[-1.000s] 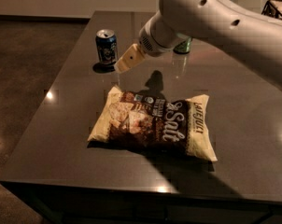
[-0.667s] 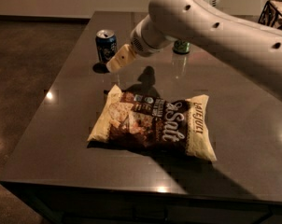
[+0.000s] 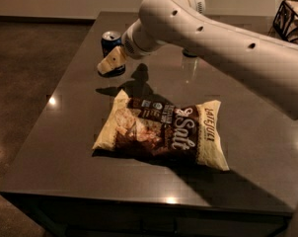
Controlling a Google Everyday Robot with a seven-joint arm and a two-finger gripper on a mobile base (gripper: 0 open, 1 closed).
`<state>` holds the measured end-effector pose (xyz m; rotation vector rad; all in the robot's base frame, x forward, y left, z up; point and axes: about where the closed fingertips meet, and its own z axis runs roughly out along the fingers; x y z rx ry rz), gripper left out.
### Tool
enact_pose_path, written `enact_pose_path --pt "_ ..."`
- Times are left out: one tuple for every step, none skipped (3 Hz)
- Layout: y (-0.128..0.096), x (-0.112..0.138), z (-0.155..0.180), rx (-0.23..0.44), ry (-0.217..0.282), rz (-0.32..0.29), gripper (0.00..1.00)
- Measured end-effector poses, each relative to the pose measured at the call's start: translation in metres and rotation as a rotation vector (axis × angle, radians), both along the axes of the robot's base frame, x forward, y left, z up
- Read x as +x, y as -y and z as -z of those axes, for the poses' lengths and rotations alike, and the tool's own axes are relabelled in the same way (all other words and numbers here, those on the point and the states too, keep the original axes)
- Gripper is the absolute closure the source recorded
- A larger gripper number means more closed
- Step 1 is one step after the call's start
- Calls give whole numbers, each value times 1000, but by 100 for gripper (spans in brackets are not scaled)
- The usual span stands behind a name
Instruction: Pick pepsi can
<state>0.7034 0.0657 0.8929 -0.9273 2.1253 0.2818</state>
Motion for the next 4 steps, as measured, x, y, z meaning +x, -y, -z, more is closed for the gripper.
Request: enact_pose_path --pt "-22 11 1 27 2 -25 0" --pt "-38 20 1 48 7 -35 18" --pt "-44 24 -3 73 12 -36 41" --pt "-44 22 -14 99 23 -39 65"
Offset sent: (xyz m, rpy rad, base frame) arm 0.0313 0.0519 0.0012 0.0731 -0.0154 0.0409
